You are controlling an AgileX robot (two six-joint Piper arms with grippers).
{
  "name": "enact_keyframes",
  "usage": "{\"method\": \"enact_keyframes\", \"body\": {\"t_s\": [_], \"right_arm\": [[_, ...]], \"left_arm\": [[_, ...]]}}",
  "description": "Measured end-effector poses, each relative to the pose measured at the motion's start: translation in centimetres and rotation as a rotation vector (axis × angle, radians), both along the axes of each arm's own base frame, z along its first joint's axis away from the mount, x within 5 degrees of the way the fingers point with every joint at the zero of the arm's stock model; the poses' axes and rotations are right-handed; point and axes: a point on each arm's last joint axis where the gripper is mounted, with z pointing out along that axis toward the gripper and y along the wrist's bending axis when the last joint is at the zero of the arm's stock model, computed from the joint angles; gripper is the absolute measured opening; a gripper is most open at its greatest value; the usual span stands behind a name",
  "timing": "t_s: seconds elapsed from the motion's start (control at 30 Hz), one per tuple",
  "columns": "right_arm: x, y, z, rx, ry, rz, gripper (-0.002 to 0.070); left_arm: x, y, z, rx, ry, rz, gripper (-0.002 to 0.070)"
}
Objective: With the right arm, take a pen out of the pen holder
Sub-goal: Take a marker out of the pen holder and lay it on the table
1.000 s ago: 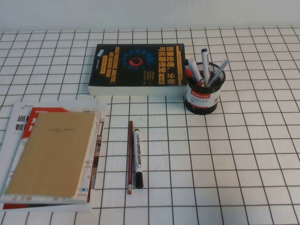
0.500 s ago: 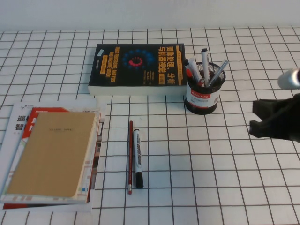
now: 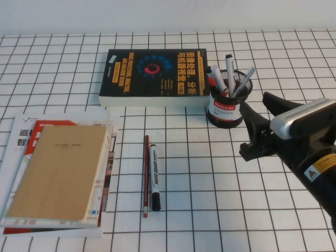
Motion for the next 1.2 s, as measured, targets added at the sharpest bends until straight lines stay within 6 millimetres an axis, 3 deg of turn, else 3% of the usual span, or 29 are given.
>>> {"method": "enact_keyframes", "body": {"t_s": [0.2, 0.43, 0.83, 1.2], "right_arm": [[1.3, 1.2, -4.1, -0.034, 0.021, 0.030, 0.0365], [3.3, 2.6, -6.2, -0.055, 0.051, 0.037, 0.0338], [7.3, 3.4, -4.9, 0.022, -0.024, -0.042, 0.0323], [9.1, 3.8, -4.8, 0.049, -0.051, -0.070, 0.0316]], "left_arm": [[0.0, 0.0, 0.0, 0.000, 0.000, 0.000, -0.0004], [0.0, 0.0, 0.0, 0.000, 0.000, 0.000, -0.0004], [0.0, 0.0, 0.0, 0.000, 0.000, 0.000, -0.0004], [0.0, 0.0, 0.0, 0.000, 0.000, 0.000, -0.0004]]}}
